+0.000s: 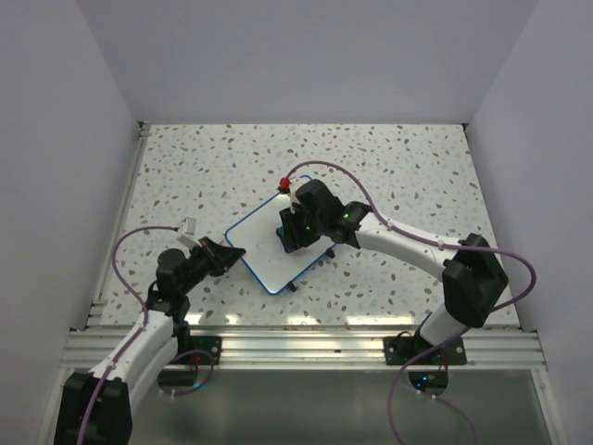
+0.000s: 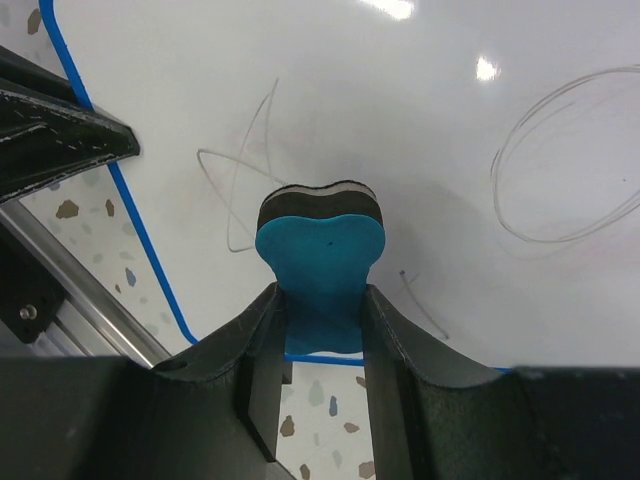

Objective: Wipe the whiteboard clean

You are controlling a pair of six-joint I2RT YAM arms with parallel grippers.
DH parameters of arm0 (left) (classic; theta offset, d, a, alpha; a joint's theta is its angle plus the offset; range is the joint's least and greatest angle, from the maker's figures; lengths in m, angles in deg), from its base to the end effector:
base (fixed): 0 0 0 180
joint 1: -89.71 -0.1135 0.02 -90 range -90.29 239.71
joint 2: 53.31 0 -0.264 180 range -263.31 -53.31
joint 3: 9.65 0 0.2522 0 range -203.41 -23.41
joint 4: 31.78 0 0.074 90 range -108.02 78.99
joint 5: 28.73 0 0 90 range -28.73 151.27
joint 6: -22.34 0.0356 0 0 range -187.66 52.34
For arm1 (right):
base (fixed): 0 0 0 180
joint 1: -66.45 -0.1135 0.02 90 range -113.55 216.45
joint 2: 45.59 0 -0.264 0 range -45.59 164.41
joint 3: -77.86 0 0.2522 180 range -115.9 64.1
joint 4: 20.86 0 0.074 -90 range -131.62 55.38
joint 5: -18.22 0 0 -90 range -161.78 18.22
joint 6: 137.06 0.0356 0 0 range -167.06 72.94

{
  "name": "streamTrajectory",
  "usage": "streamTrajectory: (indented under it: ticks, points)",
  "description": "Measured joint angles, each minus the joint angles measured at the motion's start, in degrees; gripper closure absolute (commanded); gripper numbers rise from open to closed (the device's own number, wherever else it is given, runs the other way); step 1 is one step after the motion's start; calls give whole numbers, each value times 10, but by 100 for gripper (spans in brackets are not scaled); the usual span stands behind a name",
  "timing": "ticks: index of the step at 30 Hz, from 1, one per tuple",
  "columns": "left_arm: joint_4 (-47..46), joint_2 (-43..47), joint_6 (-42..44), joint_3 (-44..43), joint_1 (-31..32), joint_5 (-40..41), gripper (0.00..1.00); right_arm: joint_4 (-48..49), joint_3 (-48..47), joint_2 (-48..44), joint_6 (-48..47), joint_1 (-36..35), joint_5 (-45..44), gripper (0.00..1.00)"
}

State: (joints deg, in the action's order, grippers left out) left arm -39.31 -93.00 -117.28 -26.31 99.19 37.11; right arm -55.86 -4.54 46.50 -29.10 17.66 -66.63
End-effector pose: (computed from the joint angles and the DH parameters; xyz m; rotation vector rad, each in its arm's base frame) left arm 0.1471 -0.0393 0.1550 -0.3691 1.9302 -1.0885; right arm 0.2322 0.2700 0.2579 -0.6953 2.3487 0.6543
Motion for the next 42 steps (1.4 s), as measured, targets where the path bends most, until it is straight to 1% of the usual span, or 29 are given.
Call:
streamTrajectory:
  ticks: [4, 13, 19, 28, 33, 42]
  points:
    - [-5, -19, -11, 0, 0, 8, 100, -6, -5, 6, 0, -1, 3, 100]
    - [-49, -90, -23, -11, 0, 4, 100, -29, -53, 40, -15, -20, -4, 100]
    - [-49, -88, -23, -11, 0, 4, 100, -58, -70, 48, -29, -37, -30, 100]
    - [-46, -86, -22, -11, 0, 4, 100, -84, -101, 95, -32, -72, -71, 100]
    - [-46, -86, -20, -11, 0, 4, 100, -90, -108, 103, -30, -91, -91, 100]
    - [-49, -89, -19, -11, 0, 4, 100, -115, -166, 151, -22, -106, -113, 100]
